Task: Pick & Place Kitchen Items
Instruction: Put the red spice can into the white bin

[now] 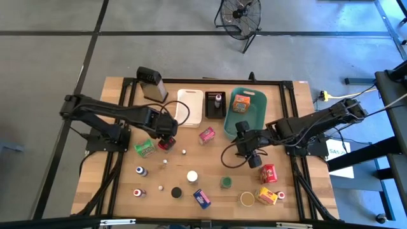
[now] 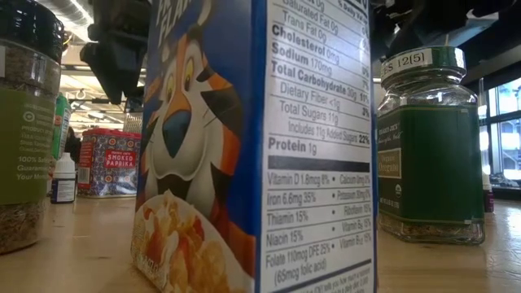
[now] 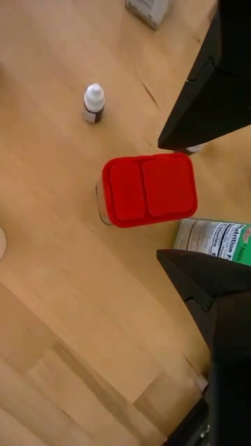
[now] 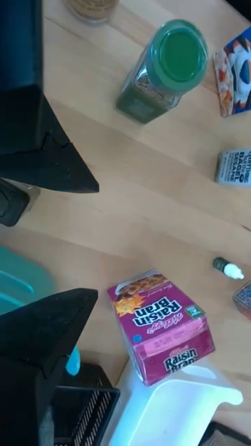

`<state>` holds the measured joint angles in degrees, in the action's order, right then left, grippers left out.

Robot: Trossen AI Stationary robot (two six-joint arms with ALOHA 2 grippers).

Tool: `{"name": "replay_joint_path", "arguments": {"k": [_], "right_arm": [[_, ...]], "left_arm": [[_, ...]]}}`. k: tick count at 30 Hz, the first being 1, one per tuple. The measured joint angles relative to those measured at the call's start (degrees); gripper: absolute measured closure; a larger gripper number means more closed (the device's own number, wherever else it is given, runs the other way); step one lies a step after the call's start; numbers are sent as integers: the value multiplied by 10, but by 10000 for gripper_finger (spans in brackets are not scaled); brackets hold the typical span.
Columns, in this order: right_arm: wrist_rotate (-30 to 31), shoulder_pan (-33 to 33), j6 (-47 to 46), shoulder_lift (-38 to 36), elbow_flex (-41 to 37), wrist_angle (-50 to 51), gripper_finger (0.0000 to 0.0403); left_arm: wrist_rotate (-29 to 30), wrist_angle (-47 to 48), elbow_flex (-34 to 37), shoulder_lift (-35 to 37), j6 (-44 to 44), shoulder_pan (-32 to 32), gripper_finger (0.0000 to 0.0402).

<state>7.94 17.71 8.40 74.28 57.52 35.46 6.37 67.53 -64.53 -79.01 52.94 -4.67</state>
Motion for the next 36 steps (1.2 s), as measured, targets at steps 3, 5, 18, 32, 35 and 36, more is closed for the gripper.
{"name": "replay_joint_path", "arguments": {"k": [3, 5, 18, 32, 35, 36], "right_arm": [[-4, -1, 0, 0, 0, 1, 164], [-5, -1, 0, 0, 0, 0, 164], [-6, -1, 0, 0, 0, 1, 164], [-8, -1, -3, 0, 0, 3, 164], [-8, -1, -4, 0, 0, 3, 164], [-8, -1, -4, 0, 0, 3, 164]], "left_arm": [[0, 0, 0, -10, -6, 0, 158], [0, -1, 0, -17, -6, 0, 158], [-5, -6, 4, -23, 3, -2, 160], [15, -47, 4, -27, 22, -14, 158], [14, -46, 4, -27, 10, -17, 158], [11, -46, 4, -27, 10, -17, 158]]}}
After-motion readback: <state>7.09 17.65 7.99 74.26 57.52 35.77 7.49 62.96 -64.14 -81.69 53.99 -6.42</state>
